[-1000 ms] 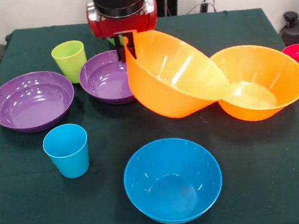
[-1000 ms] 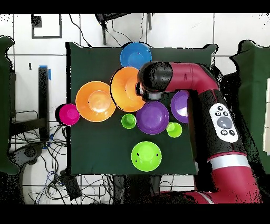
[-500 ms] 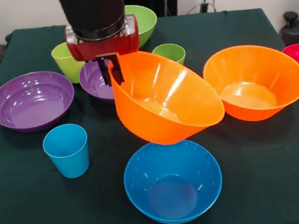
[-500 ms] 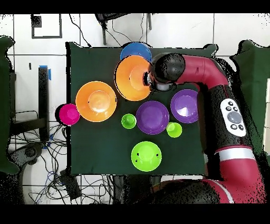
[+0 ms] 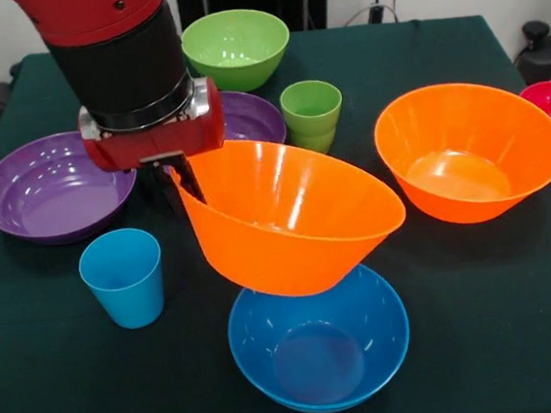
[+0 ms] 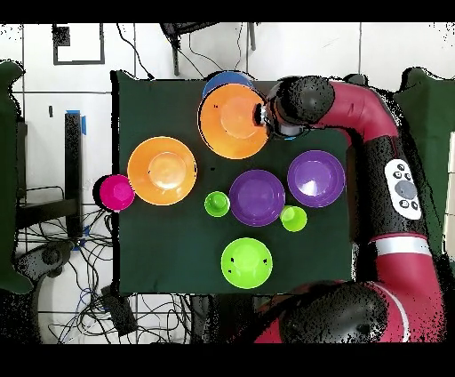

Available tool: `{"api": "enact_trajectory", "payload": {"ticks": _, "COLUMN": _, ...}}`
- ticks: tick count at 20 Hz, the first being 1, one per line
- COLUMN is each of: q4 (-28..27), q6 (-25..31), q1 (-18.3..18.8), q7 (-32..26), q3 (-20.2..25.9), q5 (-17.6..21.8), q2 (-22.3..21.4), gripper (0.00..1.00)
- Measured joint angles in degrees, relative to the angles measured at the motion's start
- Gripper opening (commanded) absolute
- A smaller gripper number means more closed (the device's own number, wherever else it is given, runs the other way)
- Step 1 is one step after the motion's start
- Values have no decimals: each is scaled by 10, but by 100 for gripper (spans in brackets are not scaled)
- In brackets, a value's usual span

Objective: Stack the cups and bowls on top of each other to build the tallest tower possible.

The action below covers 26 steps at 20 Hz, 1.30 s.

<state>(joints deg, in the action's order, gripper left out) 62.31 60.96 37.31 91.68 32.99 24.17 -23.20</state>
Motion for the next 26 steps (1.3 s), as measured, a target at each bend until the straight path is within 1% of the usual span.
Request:
{"api": "enact_trajectory", "payload": {"ticks": 2, "q4": -18, "q6": 0, "q1": 1, "q7": -13, "q3": 7, "q5": 0, "q2": 11, "gripper": 0}}
{"api": "enact_trajectory", "payload": {"ticks": 7, "q4": -36, "q6": 0, "q1": 2, "q7": -30, "q3": 20, "q5": 0, "q2": 27, "gripper": 0}}
{"api": "enact_trajectory", "payload": {"ticks": 15, "q4": -37, "q6": 0, "q1": 2, "q7": -31, "q3": 37, "q5": -1, "q2": 32, "gripper": 0}}
{"api": "enact_trajectory", "payload": {"ticks": 25, "q4": -37, "q6": 0, "q1": 6, "q7": -31, "q3": 41, "q5": -1, "q2": 32, "gripper": 0}}
{"api": "enact_trajectory", "payload": {"ticks": 26, "q4": -37, "q6": 0, "q1": 6, "q7": -31, "q3": 42, "q5": -1, "q2": 32, "gripper": 100}}
